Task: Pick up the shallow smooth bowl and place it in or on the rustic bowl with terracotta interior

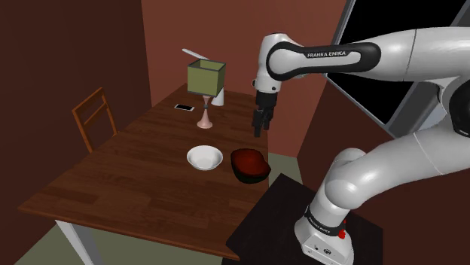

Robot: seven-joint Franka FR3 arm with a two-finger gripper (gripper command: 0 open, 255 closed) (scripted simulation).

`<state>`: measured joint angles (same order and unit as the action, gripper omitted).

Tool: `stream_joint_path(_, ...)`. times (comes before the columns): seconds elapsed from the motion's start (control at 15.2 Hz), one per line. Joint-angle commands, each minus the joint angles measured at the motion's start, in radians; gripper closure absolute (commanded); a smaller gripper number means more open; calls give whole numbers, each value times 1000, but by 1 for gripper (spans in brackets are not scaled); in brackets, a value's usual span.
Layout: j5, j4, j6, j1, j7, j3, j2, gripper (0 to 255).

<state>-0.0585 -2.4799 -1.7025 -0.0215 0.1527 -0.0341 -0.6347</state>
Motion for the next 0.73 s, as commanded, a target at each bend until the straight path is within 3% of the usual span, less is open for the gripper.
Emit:
stream_joint_path(0.0,-12,-3,-75,-6,30,-30,65,0)
stream_joint_path(0.33,-63,20,-230,-13,119,-102,238,0)
stream_joint_path(0.66,-158,83,-353,-10,231,-167,433,0)
